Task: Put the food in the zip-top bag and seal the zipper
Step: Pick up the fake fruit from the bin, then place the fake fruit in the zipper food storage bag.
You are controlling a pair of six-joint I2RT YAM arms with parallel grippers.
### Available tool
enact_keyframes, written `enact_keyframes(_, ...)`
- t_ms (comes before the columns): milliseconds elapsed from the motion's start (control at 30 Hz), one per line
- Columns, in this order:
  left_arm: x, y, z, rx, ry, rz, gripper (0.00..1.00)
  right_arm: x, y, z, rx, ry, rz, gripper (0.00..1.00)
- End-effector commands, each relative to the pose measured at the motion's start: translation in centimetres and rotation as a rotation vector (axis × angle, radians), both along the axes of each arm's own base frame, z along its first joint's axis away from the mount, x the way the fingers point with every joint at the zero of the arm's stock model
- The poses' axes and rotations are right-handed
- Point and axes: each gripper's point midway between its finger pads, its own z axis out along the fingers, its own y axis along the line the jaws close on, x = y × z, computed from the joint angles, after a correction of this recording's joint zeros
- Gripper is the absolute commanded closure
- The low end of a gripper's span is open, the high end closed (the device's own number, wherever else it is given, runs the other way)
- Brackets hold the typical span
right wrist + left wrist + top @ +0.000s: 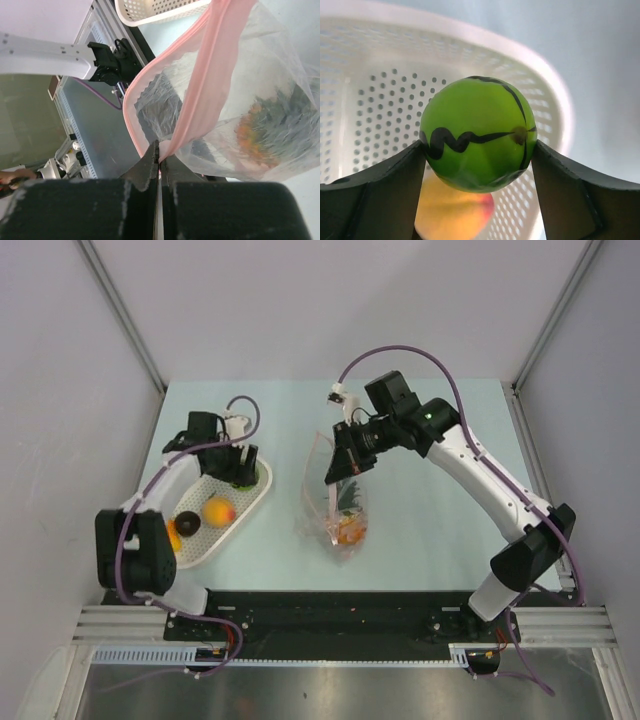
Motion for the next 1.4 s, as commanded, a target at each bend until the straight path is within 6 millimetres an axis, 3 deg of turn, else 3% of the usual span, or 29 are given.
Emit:
enact_keyframes(0,-0.7,-3.0,14.2,-0.228,-0.364,-0.051,0.54,0.7,2.5,2.9,0.085,-0.077,0.057,1.0)
enact_keyframes(67,-3.1,-5.1,20.3,-0.347,-0.504,-0.139,0.56,0.8,3.3,3.4,0.108,-0.07,0.072,1.0)
enact_keyframes(167,-6.7,-7.2,26.4,-0.5,-0.622,-0.203,0.57,0.8,4.4,4.5,0.149,-0.054,0.096,1.0)
enact_keyframes(267,-9.4,-8.9,29.5,-0.613,-0.668,-0.264,0.58,0.8,4.2,4.7,0.148,-0.051,0.088,1.0)
enact_keyframes(333,-10.5,-10.2,30.4,-0.661,-0.665,-0.296,0.58,0.3,3.8,4.4,0.14,-0.026,0.09,1.0)
enact_keyframes(500,-11.9,-13.8,29.2,-0.682,-0.603,-0.392,0.58,-0.3,3.8,4.3,0.146,0.024,0.092,1.0)
enact_keyframes(600,-11.8,-15.0,26.8,-0.661,-0.551,-0.408,0.56,-0.5,3.7,4.3,0.152,0.048,0.1,1.0)
enact_keyframes(800,-8.9,-13.6,21.5,-0.506,-0.453,-0.273,0.54,-1.6,3.3,5.1,0.188,0.077,0.152,1.0)
enact_keyframes(900,-8.0,-13.2,20.6,-0.447,-0.441,-0.254,0.48,-2.0,3.0,5.4,0.201,0.086,0.167,1.0)
enact_keyframes(933,-7.5,-12.8,20.9,-0.426,-0.456,-0.235,0.36,-2.1,2.9,5.5,0.209,0.098,0.178,1.0)
enact_keyframes(1000,-7.3,-12.8,20.8,-0.403,-0.449,-0.239,0.22,-2.1,2.8,5.6,0.216,0.113,0.18,1.0)
enact_keyframes(1033,-7.5,-12.9,21.8,-0.409,-0.466,-0.25,0.07,-1.9,2.6,5.7,0.221,0.121,0.177,1.0)
enact_keyframes(1067,-7.7,-13.0,22.2,-0.414,-0.471,-0.266,0.01,-1.8,2.5,5.7,0.222,0.125,0.173,1.0)
enact_keyframes(1233,-10.2,-12.6,25.3,-0.44,-0.508,-0.317,0.0,-0.3,2.0,4.9,0.214,0.159,0.132,1.0)
enact_keyframes(1367,-12.0,-11.5,24.5,-0.456,-0.426,-0.305,0.0,0.6,1.6,4.6,0.237,0.201,0.113,1.0)
